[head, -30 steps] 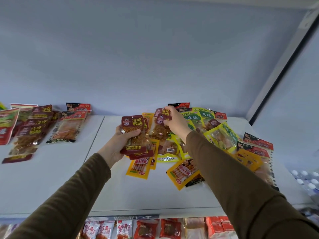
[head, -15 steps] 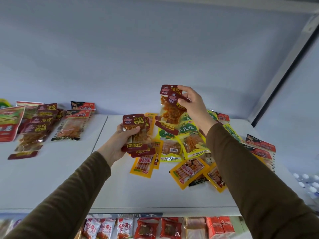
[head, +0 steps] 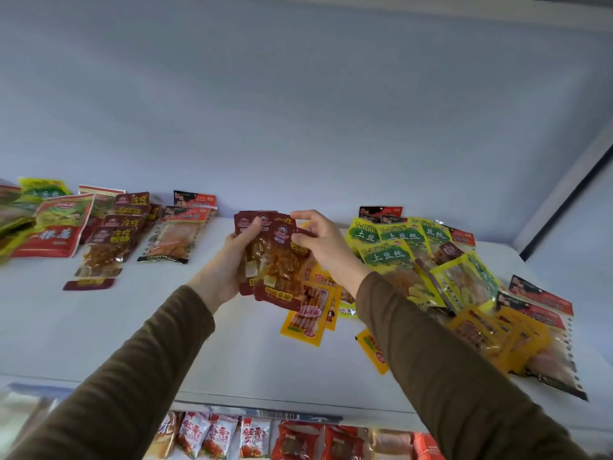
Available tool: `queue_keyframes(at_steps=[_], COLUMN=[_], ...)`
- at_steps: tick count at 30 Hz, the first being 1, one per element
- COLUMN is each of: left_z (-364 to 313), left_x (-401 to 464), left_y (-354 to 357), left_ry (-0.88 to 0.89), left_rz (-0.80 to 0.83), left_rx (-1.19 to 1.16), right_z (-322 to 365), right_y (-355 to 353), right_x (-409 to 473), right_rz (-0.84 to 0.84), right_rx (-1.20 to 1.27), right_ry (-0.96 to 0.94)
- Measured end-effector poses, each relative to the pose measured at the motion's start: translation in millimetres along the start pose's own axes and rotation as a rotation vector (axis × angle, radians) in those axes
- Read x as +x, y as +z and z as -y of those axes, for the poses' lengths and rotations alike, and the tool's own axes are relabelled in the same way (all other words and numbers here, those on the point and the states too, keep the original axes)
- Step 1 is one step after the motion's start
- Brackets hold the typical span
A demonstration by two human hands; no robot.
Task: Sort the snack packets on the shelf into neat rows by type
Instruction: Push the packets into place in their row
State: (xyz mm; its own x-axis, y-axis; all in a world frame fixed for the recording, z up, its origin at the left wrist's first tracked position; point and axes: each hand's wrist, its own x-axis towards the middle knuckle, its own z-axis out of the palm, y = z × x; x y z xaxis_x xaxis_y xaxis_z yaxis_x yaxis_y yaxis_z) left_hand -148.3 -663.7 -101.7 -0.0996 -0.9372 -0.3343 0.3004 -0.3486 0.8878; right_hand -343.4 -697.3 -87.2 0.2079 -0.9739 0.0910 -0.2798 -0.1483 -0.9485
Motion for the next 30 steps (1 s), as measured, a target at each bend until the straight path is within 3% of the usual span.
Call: queue_keyframes(at_steps=[9,14,23,25,28,30], left_z=[-13.7,-31.6,-62.7,-65.2,-64.6,-64.3], left_x=[6.5,22.5,50.7,56.4,60.9,60.3], left_y=[-42.5,-60.6,-60.4,-64.2,-68.2,-65.3], left_ry=[-0.013,-0.005,0.011,0.025,0.048,0.087], left_rz=[-0.171,-0.204,-0.068,-0.063,-0.065,-0.064], left_rx=[0.076,0.293,0.456,0.483,0.554,0.7], right_z=[-3.2,-11.4,-6.6,9.1,28.4,23.6], right_y=[40.9,35.1,19.9,35.2,79.2,111.3], right_x=[17.6,27.0,39.6,41.0,51.3,66.9], right_rz=[0.07,0.111,0.031,-0.006,0.037,0.033], right_rx=[0.075,-0.246,-1.042,-0.936,-0.269,-0.07], right_ry=[0.101,0.121,0.02,-0.02,0.187,0.301])
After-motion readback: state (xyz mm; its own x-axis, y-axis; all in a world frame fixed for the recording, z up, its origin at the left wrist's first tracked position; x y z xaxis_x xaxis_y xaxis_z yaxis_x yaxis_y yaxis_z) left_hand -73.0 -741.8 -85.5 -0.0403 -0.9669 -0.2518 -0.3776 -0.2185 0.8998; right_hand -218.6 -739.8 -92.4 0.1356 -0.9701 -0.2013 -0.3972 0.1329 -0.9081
